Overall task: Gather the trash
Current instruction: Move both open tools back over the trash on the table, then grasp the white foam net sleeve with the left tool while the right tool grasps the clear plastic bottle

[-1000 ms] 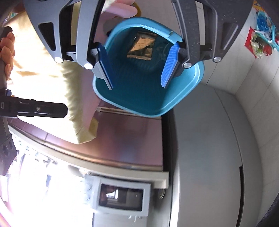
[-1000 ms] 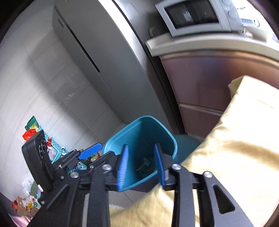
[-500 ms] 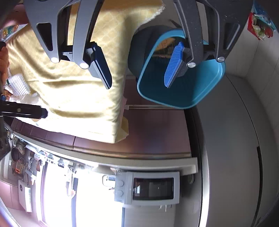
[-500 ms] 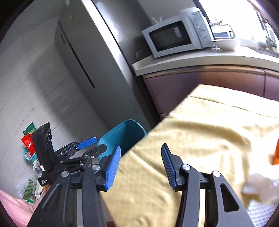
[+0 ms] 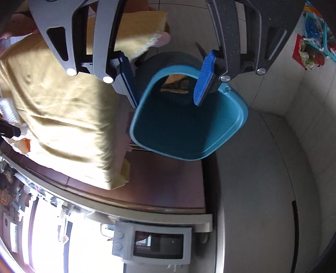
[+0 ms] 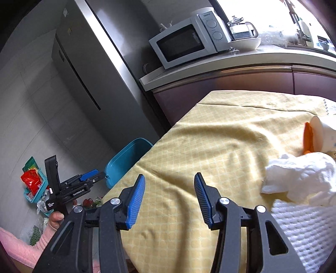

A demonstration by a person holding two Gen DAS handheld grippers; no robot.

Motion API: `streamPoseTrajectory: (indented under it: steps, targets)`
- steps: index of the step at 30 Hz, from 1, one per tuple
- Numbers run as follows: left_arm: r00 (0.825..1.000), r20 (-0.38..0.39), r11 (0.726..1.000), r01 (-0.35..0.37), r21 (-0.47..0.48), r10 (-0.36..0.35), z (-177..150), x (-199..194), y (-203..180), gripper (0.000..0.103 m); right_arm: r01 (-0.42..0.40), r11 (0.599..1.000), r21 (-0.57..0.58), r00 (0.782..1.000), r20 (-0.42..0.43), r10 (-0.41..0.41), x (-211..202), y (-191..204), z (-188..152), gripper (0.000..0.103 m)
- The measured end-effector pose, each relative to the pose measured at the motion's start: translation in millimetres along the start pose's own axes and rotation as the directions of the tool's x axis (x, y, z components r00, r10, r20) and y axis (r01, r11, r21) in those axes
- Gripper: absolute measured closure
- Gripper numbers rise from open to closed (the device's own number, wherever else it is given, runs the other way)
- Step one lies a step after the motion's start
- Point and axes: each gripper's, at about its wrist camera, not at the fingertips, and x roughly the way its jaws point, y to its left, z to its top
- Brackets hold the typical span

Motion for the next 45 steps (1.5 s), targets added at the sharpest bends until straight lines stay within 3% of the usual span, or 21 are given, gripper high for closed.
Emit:
streamPoseTrajectory:
  steps: [5, 9, 18, 24, 29, 32, 40, 45]
  targets:
    - [0.990, 0.050, 0.990, 0.128, 0.054, -0.131, 4, -19, -39, 0.050, 0.126, 0.992, 0.033, 0.990, 0.059, -0.127, -47, -24, -14, 0.056]
    - [0.967, 0.060, 0.963, 0.237, 0.126, -0.246, 9, -30, -87, 0.050, 0.228, 0.970, 0.082, 0.965, 0.109, -0.237, -90, -48, -26, 0.056]
    - [0.875, -0.037, 0.836, 0.472, 0.279, -0.482, 7, -32, -208, 0.049, 0.374, 0.905, 0.204, 0.891, 0.193, -0.411, -164, -98, -40, 0.056]
    - [0.827, -0.140, 0.762, 0.558, 0.329, -0.545, 2, -13, -275, 0.049, 0.449, 0.846, 0.286, 0.837, 0.197, -0.511, -202, -127, -59, 0.056]
    - [0.825, -0.201, 0.742, 0.564, 0.362, -0.528, -3, 3, -309, 0.047, 0.471, 0.813, 0.343, 0.815, 0.184, -0.549, -218, -143, -76, 0.056]
    - [0.821, -0.227, 0.735, 0.570, 0.368, -0.523, -4, 8, -320, 0.046, 0.457, 0.818, 0.348, 0.825, 0.179, -0.537, -218, -144, -83, 0.056]
    - [0.806, -0.285, 0.722, 0.591, 0.360, -0.519, -6, 18, -332, 0.046, 0.355, 0.891, 0.284, 0.896, 0.169, -0.411, -195, -124, -94, 0.056]
    - [0.788, -0.322, 0.715, 0.614, 0.335, -0.525, -11, 25, -339, 0.047, 0.316, 0.907, 0.279, 0.923, 0.132, -0.362, -178, -119, -102, 0.056]
